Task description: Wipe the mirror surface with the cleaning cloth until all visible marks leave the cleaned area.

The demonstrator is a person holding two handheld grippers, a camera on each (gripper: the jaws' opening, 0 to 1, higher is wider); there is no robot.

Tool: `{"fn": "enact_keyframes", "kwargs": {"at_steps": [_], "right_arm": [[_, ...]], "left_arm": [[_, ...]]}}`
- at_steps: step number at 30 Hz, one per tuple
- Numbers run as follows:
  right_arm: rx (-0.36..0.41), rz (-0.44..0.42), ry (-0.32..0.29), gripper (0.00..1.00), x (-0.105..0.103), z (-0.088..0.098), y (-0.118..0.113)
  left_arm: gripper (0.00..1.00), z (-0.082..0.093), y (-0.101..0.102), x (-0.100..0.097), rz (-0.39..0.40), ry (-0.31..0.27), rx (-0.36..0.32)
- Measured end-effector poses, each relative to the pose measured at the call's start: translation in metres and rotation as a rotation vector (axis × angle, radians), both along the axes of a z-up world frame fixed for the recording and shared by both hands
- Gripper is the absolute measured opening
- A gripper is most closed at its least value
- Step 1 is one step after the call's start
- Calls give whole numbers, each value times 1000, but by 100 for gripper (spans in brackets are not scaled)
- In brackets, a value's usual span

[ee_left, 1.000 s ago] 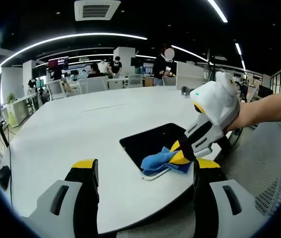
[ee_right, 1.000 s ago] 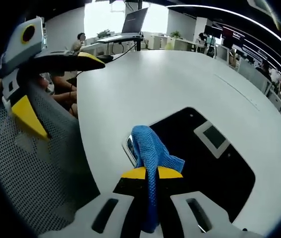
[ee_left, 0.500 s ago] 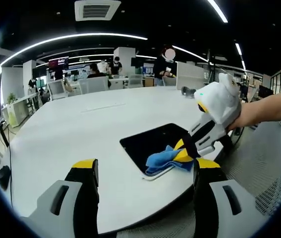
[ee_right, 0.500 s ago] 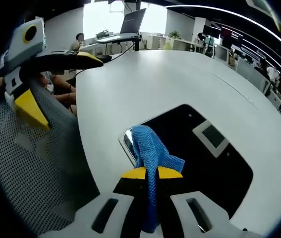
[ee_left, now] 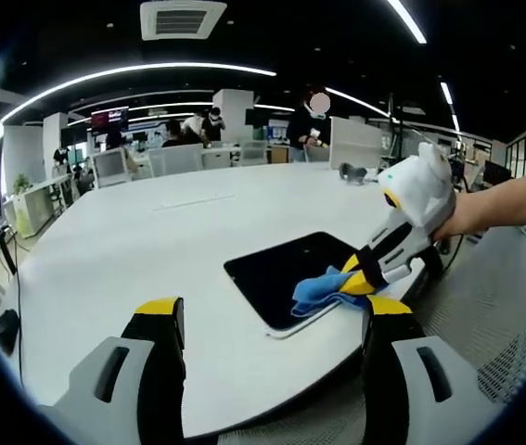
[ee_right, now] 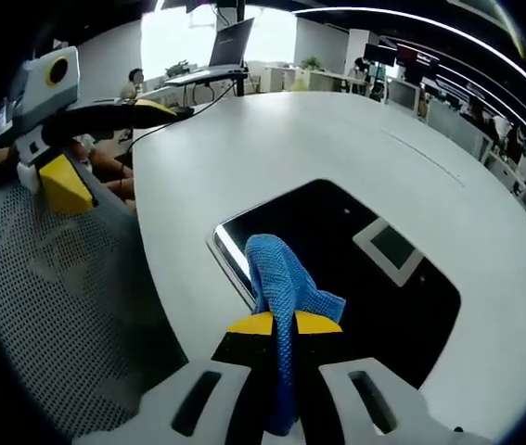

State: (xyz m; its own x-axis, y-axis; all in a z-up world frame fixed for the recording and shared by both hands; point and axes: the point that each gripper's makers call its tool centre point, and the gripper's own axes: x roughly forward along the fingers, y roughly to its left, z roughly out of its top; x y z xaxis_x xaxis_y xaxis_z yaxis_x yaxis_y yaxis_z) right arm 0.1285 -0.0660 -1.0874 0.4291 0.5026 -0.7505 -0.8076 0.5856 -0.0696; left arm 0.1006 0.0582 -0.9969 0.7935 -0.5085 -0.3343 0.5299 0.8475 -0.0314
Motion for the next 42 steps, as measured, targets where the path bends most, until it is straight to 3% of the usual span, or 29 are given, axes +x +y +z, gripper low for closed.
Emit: {"fn": "enact_keyframes", "kwargs": {"at_steps": [21, 42], "right_arm": [[30, -39, -44, 0, 2, 2, -2], [21, -72, -62, 0, 38, 1, 4]], "left_arm": [[75, 0, -1, -1, -9, 4, 2], [75, 0, 0, 0, -5, 0, 7]]}}
